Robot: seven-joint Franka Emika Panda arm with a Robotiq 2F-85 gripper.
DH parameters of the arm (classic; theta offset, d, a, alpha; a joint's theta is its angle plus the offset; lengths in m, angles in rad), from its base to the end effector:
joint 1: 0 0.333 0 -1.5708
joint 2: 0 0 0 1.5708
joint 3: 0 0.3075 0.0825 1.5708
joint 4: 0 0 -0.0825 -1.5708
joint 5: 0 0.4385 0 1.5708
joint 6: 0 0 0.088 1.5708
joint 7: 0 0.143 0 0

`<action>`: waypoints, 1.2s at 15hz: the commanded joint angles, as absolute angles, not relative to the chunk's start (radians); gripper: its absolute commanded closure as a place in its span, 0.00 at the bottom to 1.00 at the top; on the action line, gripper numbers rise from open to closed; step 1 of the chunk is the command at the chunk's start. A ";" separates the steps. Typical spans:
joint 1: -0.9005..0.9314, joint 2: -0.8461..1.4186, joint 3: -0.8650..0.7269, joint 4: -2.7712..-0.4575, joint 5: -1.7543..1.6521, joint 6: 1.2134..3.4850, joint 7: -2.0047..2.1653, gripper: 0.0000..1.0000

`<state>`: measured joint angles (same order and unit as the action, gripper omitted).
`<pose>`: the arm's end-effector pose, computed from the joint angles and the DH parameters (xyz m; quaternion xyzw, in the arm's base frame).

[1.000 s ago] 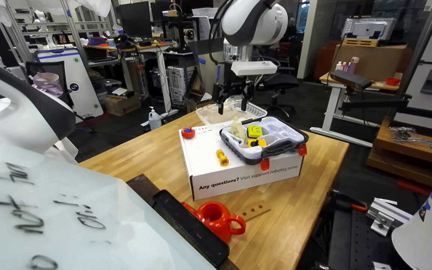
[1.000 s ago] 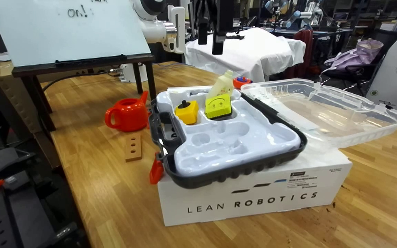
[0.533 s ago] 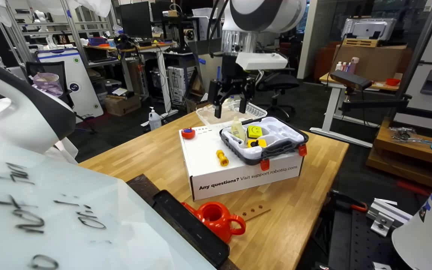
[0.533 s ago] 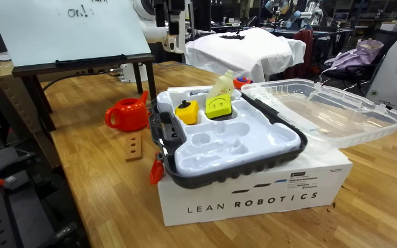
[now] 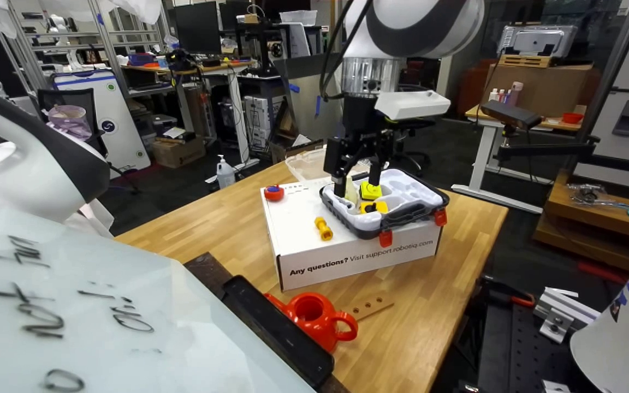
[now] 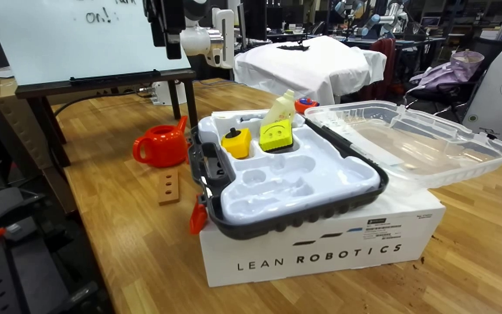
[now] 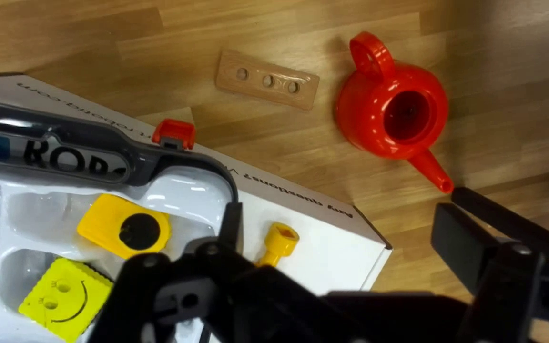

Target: Pick up the white bottle from the table and put it inside the white and black case

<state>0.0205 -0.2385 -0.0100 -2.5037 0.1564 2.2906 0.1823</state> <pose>0.4891 0.0131 0.2938 -0.9888 0.1360 -0.0067 0.0615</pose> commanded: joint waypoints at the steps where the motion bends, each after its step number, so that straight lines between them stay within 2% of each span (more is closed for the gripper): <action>1: -0.006 -0.357 -0.051 -2.639 0.175 2.297 0.072 0.00; 2: -0.021 -0.397 -0.076 -2.690 0.172 2.282 0.035 0.00; 3: -0.012 -0.317 -0.046 -2.614 0.160 2.282 0.096 0.00; 6: -0.029 -0.386 -0.075 -2.689 0.161 2.282 0.046 0.00; 18: -0.025 -0.393 -0.070 -2.689 0.160 2.282 0.046 0.00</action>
